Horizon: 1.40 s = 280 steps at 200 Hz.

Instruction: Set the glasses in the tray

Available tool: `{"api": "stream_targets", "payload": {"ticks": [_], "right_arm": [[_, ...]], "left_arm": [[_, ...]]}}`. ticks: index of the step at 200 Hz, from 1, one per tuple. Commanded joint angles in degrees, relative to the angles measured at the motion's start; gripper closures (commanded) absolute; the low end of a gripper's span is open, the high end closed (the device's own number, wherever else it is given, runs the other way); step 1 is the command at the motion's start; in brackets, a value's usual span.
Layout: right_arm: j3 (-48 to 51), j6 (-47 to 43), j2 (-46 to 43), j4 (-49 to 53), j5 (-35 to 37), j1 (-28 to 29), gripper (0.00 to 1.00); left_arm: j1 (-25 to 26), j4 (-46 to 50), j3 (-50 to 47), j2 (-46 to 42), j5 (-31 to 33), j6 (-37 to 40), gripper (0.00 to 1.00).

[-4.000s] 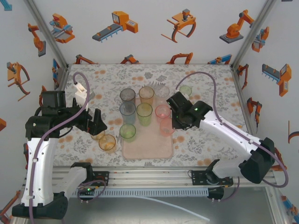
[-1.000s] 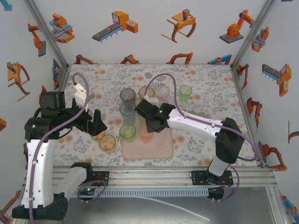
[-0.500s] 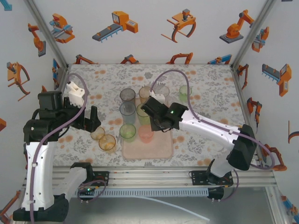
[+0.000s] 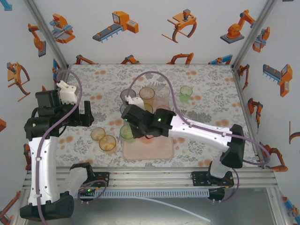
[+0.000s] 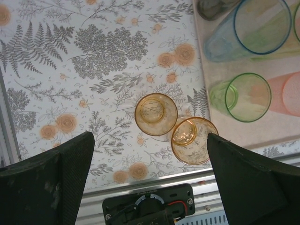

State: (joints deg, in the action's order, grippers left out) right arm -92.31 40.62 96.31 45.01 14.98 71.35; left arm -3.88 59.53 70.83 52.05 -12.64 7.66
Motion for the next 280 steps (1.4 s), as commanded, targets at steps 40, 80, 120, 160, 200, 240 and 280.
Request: {"api": "stream_targets", "payload": {"ticks": [40, 80, 120, 160, 200, 240, 280], "right_arm": [[-13.0, -8.4, 13.4, -3.6, -6.9, 2.6, 0.71], [-19.2, -11.1, 19.9, -2.3, -7.2, 2.7, 0.7], [-24.9, -12.7, 25.9, -0.2, -6.2, 2.5, 0.7], [-26.3, -12.6, 27.7, 0.6, -4.9, 2.0, 0.66], [-26.8, -12.7, 28.9, 0.5, -6.4, 0.5, 0.65], [-26.9, -12.6, 30.3, 0.5, -7.1, -0.4, 0.66], [-27.7, -13.4, 31.4, 0.3, -8.1, -0.5, 0.67]], "left_arm": [[-6.2, -1.7, -1.8, 0.2, -3.3, -4.4, 0.03], [-9.2, -2.0, -2.5, -0.7, -6.3, -5.4, 0.03], [-12.7, -1.5, -1.9, -1.7, -6.0, -6.2, 0.03], [-18.1, -1.1, -1.7, -2.4, -10.5, -5.9, 0.03], [-19.6, -1.1, -1.6, -2.8, -14.3, -5.6, 0.03], [-19.6, -0.2, 0.2, -2.9, -16.6, -5.4, 0.03], [-19.7, 0.7, 0.9, -3.0, -17.7, -5.1, 0.03]]}}
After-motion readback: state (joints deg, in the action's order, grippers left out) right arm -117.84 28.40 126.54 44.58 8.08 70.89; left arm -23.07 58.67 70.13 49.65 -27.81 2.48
